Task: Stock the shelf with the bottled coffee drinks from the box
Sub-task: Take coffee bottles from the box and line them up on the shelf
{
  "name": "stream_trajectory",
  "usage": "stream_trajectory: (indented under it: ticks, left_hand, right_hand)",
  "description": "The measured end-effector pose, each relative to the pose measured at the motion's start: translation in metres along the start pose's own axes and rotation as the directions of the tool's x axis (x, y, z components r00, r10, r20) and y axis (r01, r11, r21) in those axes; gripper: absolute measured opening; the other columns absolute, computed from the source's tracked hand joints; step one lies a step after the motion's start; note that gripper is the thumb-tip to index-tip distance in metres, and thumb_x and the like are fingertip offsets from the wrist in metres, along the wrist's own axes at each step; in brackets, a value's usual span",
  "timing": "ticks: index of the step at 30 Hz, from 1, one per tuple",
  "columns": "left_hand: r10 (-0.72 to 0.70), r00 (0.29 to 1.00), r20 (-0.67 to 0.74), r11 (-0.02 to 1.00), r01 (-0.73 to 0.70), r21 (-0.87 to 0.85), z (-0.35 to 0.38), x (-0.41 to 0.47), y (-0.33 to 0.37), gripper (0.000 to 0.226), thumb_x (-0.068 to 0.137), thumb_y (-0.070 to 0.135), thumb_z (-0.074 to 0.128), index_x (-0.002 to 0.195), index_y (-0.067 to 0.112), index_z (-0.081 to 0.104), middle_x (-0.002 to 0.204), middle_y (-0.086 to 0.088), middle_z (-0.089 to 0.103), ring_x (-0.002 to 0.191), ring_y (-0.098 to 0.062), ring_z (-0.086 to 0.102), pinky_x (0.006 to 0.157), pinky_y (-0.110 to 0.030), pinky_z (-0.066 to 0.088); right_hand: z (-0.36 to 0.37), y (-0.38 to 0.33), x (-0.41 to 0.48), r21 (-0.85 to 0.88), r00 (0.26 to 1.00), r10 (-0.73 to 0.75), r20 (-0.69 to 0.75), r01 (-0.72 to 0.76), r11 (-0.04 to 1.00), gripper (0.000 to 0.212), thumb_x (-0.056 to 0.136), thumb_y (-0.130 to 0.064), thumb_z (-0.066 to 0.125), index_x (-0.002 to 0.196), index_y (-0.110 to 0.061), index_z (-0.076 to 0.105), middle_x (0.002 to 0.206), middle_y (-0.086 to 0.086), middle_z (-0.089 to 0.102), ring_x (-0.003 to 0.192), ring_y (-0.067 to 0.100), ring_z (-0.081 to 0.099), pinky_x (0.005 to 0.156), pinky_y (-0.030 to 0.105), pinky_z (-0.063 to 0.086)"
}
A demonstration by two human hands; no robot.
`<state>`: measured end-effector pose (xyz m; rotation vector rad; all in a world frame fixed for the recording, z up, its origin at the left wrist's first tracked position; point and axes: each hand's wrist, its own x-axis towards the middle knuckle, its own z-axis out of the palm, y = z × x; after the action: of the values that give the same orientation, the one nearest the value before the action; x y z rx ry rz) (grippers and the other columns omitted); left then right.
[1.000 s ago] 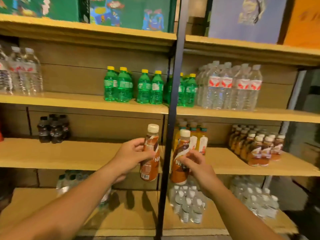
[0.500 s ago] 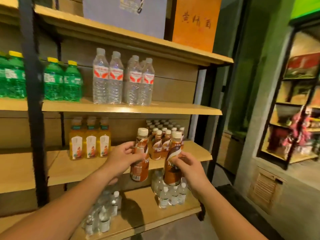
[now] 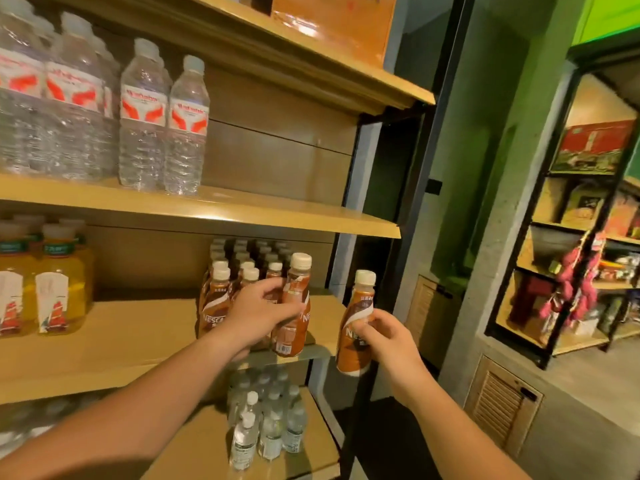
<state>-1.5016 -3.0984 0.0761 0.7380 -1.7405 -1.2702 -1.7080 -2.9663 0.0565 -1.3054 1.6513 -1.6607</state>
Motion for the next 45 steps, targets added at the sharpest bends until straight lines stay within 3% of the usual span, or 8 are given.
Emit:
stream_trajectory:
  ticks: [7, 11, 16, 22, 27, 34, 41, 45]
  left_hand:
    - [-0.018, 0.985, -0.169, 0.999, 0.025, 0.04, 0.052, 0.056, -0.019, 0.036, 0.082, 0.021, 0.082, 0.097, 0.045, 0.061, 0.102, 0.017, 0.069, 0.099, -0.002, 0.064, 0.086, -0.031, 0.055]
    - [-0.026, 0.949, -0.315, 0.997, 0.048, 0.062, 0.069, 0.068, -0.029, 0.041, 0.082, 0.016, 0.082, 0.093, 0.045, 0.055, 0.096, 0.02, 0.064, 0.088, 0.006, 0.059, 0.07, -0.016, 0.047]
    - [-0.041, 0.851, -0.523, 0.99, 0.104, 0.092, 0.081, 0.066, -0.046, 0.055, 0.082, 0.021, 0.083, 0.13, 0.034, 0.059, 0.117, 0.013, 0.066, 0.099, 0.002, 0.061, 0.083, -0.019, 0.053]
    - [0.07, 0.675, -0.735, 0.943, 0.196, 0.27, 0.09, 0.07, -0.066, 0.052, 0.074, 0.036, 0.085, 0.122, 0.026, 0.068, 0.11, 0.014, 0.068, 0.104, -0.003, 0.062, 0.094, -0.029, 0.054]
    - [0.132, 0.638, -0.759, 0.92, 0.207, 0.334, 0.101, 0.069, -0.077, 0.043, 0.078, 0.024, 0.083, 0.114, 0.036, 0.062, 0.106, 0.021, 0.055, 0.097, 0.012, 0.052, 0.078, -0.004, 0.039]
    - [0.151, 0.612, -0.776, 0.913, 0.214, 0.346, 0.104, 0.078, -0.089, 0.055, 0.081, 0.026, 0.081, 0.132, 0.02, 0.062, 0.117, 0.013, 0.055, 0.108, -0.003, 0.053, 0.093, -0.018, 0.042]
    - [0.127, 0.624, -0.771, 0.94, 0.172, 0.294, 0.104, 0.083, -0.094, 0.044, 0.091, 0.024, 0.073, 0.13, 0.03, 0.055, 0.112, 0.019, 0.046, 0.095, 0.008, 0.049, 0.079, -0.004, 0.035]
    - [0.147, 0.631, -0.761, 0.922, 0.192, 0.337, 0.106, 0.085, -0.097, 0.049, 0.092, 0.029, 0.072, 0.137, 0.025, 0.054, 0.118, 0.018, 0.046, 0.108, 0.002, 0.05, 0.091, -0.01, 0.037]
  right_hand:
    - [-0.026, 0.036, 0.095, 0.065, 0.994, -0.014, 0.106, 0.008, 0.998, 0.02, 0.095, -0.023, 0.067, 0.113, -0.031, 0.066, 0.101, -0.015, 0.075, 0.095, 0.0, 0.071, 0.069, 0.018, 0.056]
    - [-0.016, 0.062, 0.142, 0.11, 0.98, 0.001, 0.199, -0.023, 0.994, 0.021, 0.092, -0.022, 0.071, 0.112, -0.028, 0.069, 0.105, -0.006, 0.076, 0.093, 0.006, 0.073, 0.079, 0.025, 0.058]
    - [0.008, 0.089, 0.175, 0.136, 0.938, -0.009, 0.347, -0.041, 0.99, 0.025, 0.09, -0.025, 0.074, 0.114, -0.025, 0.07, 0.108, -0.004, 0.076, 0.095, 0.008, 0.073, 0.081, 0.026, 0.059]
    - [0.027, 0.1, 0.187, 0.244, 0.878, -0.046, 0.476, -0.082, 0.966, 0.023, 0.094, -0.011, 0.069, 0.117, -0.014, 0.067, 0.106, 0.002, 0.077, 0.095, 0.014, 0.074, 0.071, 0.02, 0.058]
    - [0.041, 0.112, 0.193, 0.285, 0.853, -0.032, 0.52, -0.139, 0.948, 0.029, 0.093, -0.012, 0.07, 0.121, -0.015, 0.065, 0.109, 0.003, 0.077, 0.099, 0.017, 0.074, 0.081, 0.029, 0.06]
    - [0.048, 0.124, 0.194, 0.276, 0.864, -0.037, 0.501, -0.118, 0.954, 0.035, 0.091, -0.01, 0.072, 0.125, -0.013, 0.063, 0.11, 0.003, 0.076, 0.101, 0.018, 0.074, 0.092, 0.041, 0.059]
    - [0.052, 0.129, 0.194, 0.276, 0.86, -0.068, 0.506, -0.087, 0.957, 0.034, 0.092, -0.013, 0.072, 0.124, -0.019, 0.063, 0.113, 0.001, 0.076, 0.101, 0.017, 0.074, 0.087, 0.035, 0.06]
    - [0.057, 0.132, 0.194, 0.282, 0.868, -0.081, 0.489, -0.07, 0.957, 0.036, 0.092, -0.014, 0.072, 0.127, -0.016, 0.063, 0.113, 0.001, 0.076, 0.104, 0.018, 0.073, 0.089, 0.035, 0.059]
